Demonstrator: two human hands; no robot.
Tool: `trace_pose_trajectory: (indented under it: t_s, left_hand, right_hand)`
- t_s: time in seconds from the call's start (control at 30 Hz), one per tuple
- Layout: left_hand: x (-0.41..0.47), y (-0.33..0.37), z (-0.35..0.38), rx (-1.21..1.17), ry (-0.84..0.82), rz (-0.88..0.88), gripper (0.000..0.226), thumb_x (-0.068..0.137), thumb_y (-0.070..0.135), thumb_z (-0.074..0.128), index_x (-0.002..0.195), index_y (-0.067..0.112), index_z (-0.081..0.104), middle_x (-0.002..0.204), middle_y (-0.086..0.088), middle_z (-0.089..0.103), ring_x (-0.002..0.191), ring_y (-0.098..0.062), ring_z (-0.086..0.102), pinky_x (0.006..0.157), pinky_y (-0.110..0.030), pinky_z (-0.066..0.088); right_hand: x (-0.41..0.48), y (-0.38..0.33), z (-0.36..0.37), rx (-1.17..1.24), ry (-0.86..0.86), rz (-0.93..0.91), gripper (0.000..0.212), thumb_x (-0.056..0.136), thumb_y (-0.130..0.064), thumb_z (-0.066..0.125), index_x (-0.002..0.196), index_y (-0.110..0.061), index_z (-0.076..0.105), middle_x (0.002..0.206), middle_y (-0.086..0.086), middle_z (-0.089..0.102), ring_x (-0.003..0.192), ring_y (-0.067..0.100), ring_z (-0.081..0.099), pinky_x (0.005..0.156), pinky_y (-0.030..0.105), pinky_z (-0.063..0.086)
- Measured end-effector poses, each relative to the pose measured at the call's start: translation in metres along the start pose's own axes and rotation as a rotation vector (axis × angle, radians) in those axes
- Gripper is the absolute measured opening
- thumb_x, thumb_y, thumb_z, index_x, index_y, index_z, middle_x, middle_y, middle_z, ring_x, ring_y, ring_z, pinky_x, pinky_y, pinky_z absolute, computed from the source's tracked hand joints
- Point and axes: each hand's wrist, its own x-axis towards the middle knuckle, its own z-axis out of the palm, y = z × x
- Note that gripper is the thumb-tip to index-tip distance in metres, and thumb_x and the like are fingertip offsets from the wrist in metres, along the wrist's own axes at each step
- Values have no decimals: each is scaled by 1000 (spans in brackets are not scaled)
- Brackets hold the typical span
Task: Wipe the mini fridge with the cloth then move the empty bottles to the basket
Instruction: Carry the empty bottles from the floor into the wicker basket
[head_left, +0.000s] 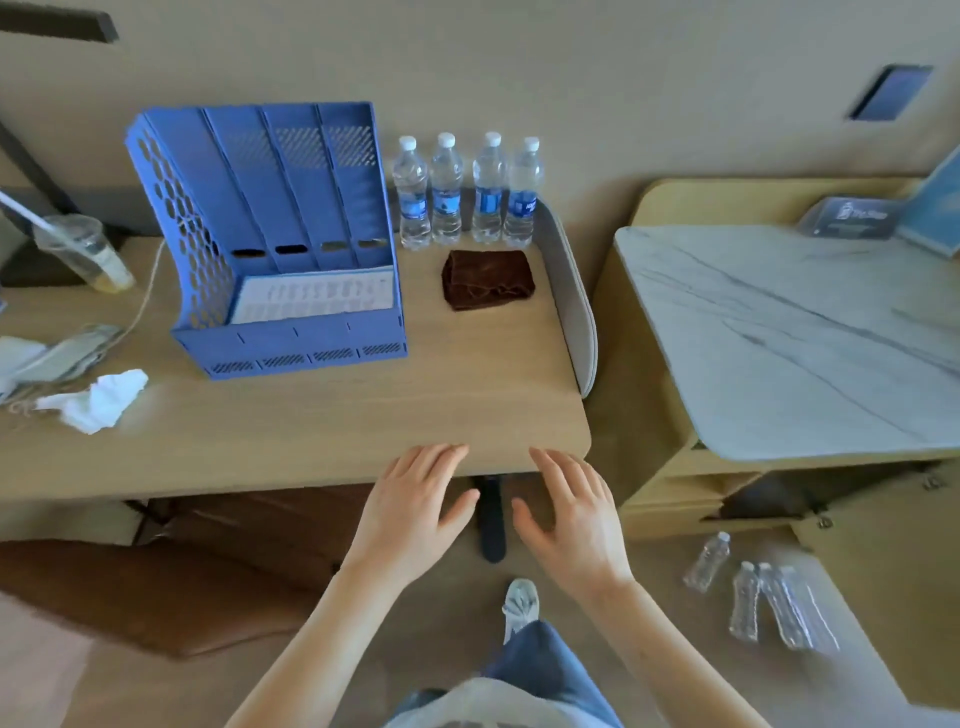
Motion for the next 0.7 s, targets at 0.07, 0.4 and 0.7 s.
trace_pose_trajectory:
  t_s: [0.07,0.4,0.7]
  left_hand:
    - [-34,-2,1,-7,-43,35,52,94,47,45,131,14,60,126,2,64,115,-19,60,93,-34,51]
    - [-107,61,-1,-138,-198,357,47,92,38,58,128,9,64,124,-3,66,115,-21,61,94,-35,51]
    - [-132,208,40,-198,-272,648,45,92,44,60,128,17,64,127,1,66,118,-18,60,96,-25,41]
  right_hand:
    - [-46,-17,5,-17,1,70,55,86,-44,57,128,-9,64,123,6,67,114,28,62,98,41,51]
    - [-211,-51,-53,-107,158,410,55,90,-45,52,134,-13,60,128,4,65,119,28,59,102,45,48]
    - [-354,0,-134,-209,415,745,50,87,-30,67,132,-9,61,125,5,65,115,29,59,100,45,47]
